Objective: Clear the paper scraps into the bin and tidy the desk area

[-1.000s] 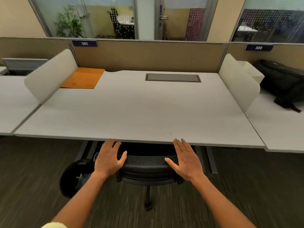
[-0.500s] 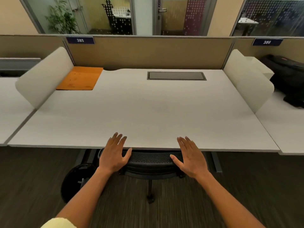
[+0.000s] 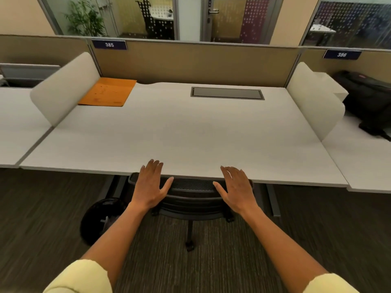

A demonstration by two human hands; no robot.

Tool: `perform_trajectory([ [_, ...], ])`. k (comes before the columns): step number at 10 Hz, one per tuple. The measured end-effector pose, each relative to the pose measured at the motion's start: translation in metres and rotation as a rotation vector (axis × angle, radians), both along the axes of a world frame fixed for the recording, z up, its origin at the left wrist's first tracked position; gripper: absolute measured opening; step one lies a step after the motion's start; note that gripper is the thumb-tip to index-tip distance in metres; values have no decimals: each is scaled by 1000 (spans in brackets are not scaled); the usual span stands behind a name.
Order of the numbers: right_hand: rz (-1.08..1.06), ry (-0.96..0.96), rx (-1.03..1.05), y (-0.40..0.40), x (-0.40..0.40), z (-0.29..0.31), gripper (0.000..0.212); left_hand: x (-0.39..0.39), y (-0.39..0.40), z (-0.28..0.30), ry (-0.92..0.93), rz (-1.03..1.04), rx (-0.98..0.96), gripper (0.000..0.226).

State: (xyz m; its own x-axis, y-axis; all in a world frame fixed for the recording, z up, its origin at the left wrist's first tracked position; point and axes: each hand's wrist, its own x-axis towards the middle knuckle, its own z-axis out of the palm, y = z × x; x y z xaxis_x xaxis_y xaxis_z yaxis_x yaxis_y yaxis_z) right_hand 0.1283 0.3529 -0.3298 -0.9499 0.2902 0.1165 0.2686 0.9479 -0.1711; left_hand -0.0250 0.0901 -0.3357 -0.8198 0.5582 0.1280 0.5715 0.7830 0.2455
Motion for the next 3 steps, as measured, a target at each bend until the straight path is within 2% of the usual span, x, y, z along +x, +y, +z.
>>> perform_trajectory([
  [1, 42, 156, 41, -16, 17, 6, 57, 32, -1, 2, 31, 13, 25, 76],
  [2, 58, 233, 71, -24, 36, 4, 47, 60, -4, 4, 53, 32, 56, 77],
  [3, 54, 221, 67, -31, 58, -1, 47, 91, -7, 7, 42, 45, 59, 79],
])
